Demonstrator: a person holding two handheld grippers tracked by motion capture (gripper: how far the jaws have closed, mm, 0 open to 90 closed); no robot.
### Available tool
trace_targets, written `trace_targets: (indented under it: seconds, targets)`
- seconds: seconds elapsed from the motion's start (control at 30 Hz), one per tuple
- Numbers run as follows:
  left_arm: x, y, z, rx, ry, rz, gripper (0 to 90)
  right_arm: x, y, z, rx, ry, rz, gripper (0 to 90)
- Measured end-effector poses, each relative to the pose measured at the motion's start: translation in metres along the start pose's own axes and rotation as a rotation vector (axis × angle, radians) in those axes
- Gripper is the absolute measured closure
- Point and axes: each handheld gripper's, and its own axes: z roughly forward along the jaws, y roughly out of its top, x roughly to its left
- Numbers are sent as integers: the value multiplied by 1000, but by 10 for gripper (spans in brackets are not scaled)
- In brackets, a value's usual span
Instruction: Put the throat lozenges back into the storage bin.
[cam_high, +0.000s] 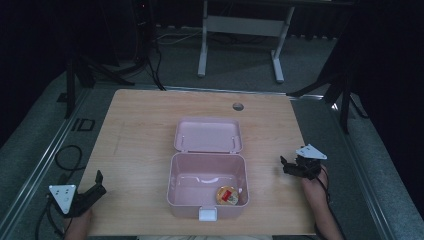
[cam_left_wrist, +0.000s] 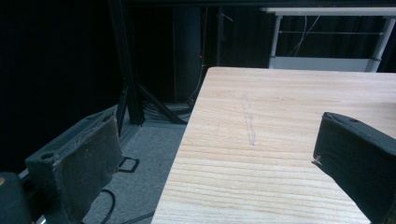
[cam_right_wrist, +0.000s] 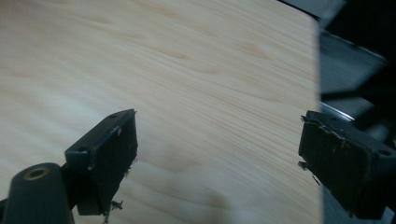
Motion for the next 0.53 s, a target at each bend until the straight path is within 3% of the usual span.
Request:
trace_targets:
  seconds: [0.07, 0.13, 0.27, 0.53]
  targets:
    - [0, 0, 0, 1, -3, 0, 12, -5, -5, 0, -2, -20, 63, 115]
    - [0, 0, 0, 1, -4, 1, 12, -8, -9, 2, 9, -26, 93, 115]
    - [0, 0, 0, -3, -4, -5, 12, -10, -14, 3, 15, -54, 114, 115]
    - [0, 0, 0, -6, -4, -3, 12, -18, -16, 2, -2, -55, 194, 115]
